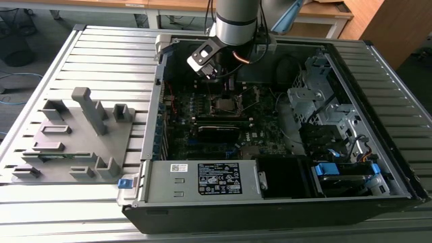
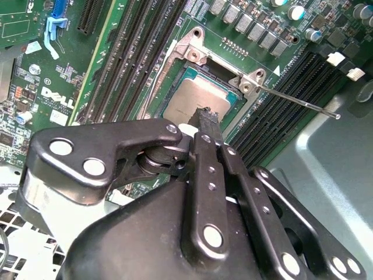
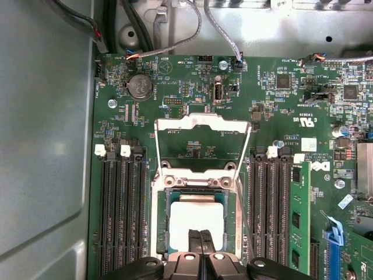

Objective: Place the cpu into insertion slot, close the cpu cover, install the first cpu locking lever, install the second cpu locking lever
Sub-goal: 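Close the cpu cover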

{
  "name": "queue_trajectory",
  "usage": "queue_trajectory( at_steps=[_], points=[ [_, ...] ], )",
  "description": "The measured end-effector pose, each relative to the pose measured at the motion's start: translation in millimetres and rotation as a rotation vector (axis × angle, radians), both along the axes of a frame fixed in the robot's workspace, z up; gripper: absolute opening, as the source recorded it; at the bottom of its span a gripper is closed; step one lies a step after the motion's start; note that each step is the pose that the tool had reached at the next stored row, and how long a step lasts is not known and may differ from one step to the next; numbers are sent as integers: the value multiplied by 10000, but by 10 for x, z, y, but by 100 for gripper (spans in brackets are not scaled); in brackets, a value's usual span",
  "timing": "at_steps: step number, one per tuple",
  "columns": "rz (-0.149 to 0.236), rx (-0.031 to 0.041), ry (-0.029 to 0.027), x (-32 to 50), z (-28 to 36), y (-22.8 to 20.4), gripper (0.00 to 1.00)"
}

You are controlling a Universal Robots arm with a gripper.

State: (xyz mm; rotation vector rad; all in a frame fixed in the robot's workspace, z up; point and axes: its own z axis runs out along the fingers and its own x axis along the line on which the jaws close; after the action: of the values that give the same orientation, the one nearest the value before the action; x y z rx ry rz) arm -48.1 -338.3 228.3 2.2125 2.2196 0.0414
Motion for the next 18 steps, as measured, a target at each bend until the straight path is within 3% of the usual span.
queue_trajectory(
  at_steps=[18],
  points=[
    [0,0,0,0,48,0,11]
  ],
)
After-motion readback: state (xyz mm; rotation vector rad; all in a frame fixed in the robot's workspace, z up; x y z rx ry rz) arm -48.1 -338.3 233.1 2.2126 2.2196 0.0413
